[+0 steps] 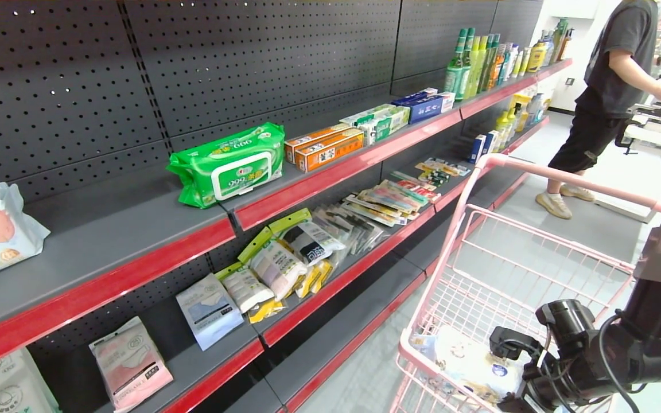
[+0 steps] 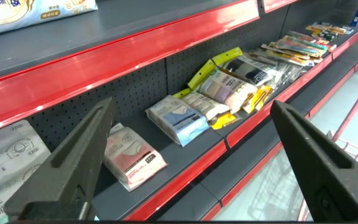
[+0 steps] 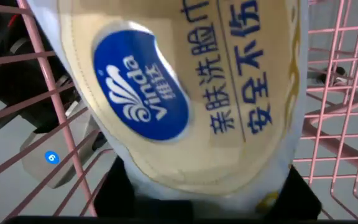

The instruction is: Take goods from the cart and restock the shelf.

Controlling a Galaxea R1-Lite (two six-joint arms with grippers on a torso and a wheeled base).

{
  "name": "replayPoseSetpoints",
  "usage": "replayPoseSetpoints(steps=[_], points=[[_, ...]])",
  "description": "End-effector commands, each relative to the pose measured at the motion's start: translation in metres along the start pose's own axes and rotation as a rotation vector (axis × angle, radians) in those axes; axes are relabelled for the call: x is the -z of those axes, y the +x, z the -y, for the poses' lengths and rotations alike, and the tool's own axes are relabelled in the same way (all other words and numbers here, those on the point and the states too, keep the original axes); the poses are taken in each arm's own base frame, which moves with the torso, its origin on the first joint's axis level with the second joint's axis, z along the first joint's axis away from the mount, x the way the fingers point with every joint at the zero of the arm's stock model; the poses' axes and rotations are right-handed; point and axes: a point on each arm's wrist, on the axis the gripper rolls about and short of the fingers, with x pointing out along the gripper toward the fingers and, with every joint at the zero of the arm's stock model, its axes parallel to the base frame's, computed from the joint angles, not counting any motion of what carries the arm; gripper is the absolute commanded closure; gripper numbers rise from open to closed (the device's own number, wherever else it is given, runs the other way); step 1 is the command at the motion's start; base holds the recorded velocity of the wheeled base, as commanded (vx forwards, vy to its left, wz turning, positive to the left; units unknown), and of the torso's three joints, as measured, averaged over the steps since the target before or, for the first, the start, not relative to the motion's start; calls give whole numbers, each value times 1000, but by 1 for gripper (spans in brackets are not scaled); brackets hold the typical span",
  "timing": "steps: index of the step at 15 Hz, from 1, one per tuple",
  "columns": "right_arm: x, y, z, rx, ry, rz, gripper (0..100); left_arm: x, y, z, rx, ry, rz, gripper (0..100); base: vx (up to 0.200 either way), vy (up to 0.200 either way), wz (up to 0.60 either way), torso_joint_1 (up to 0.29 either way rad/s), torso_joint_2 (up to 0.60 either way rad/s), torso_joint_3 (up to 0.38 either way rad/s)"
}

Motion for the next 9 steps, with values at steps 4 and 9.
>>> replayPoseSetpoints(steps=[4, 9], points=[[-17, -28, 5, 79, 48, 91, 100, 0, 0, 0, 0, 0, -1, 0, 0, 0, 0, 0, 0, 0], [-39, -77, 9, 212, 91, 251, 100, 0, 0, 0, -2, 0, -1, 0, 0, 0, 0, 0, 0, 0]])
